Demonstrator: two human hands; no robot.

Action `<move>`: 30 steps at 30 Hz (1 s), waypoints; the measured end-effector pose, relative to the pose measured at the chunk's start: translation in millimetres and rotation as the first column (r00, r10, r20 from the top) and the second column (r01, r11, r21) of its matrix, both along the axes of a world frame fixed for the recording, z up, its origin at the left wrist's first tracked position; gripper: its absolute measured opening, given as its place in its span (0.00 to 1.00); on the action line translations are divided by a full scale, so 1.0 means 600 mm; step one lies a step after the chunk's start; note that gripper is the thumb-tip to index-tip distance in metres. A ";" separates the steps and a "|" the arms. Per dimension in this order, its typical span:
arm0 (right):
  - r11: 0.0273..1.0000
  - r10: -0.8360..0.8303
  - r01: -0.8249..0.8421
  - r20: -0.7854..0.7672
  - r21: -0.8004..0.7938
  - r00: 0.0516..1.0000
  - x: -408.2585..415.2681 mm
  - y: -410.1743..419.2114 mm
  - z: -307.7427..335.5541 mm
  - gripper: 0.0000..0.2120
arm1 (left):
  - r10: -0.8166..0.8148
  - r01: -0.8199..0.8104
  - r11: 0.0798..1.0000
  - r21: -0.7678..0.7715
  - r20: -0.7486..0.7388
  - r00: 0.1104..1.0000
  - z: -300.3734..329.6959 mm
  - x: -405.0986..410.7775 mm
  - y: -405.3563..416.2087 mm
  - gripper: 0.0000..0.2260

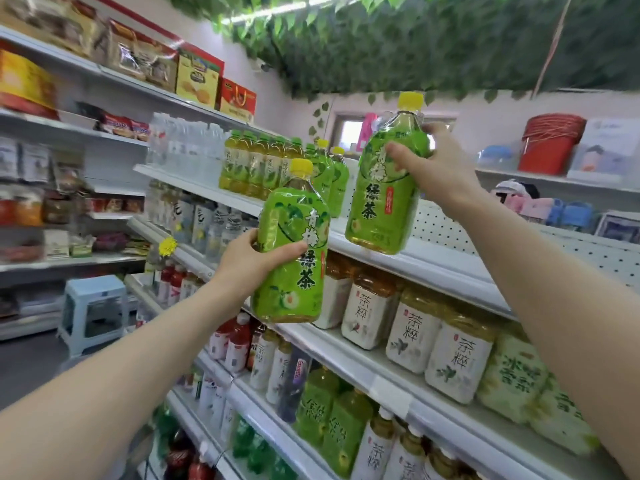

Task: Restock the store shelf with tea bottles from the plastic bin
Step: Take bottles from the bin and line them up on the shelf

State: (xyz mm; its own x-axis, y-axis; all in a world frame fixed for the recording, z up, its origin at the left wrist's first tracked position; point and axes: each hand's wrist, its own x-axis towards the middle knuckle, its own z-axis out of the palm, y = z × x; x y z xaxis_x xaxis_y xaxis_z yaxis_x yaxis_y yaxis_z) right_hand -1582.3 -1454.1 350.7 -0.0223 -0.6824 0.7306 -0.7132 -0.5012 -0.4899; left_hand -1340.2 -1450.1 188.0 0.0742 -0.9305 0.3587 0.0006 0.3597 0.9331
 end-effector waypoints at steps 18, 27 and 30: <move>0.953 -0.279 0.277 0.001 0.120 0.960 0.098 -0.412 -0.007 0.40 | -0.168 0.168 0.985 -0.038 0.019 0.986 0.071 0.124 -0.416 0.44; 0.919 -0.289 0.296 -0.067 0.261 0.955 0.080 -0.454 -0.022 0.56 | -0.228 0.227 0.972 -0.060 -0.004 0.974 0.087 0.136 -0.509 0.58; 0.913 -0.330 0.332 -0.053 0.236 0.943 0.078 -0.489 -0.026 0.53 | -0.250 0.249 0.967 -0.061 -0.005 0.968 0.096 0.135 -0.526 0.58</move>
State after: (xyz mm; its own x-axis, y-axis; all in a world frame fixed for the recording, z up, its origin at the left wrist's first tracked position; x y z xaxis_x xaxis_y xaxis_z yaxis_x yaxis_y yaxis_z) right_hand -1535.5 -1747.6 335.4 -0.2695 -0.7910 0.5493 -0.8245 -0.1052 -0.5560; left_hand -1258.9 -1765.7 245.8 -0.1526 -0.8972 0.4143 0.1088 0.4014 0.9094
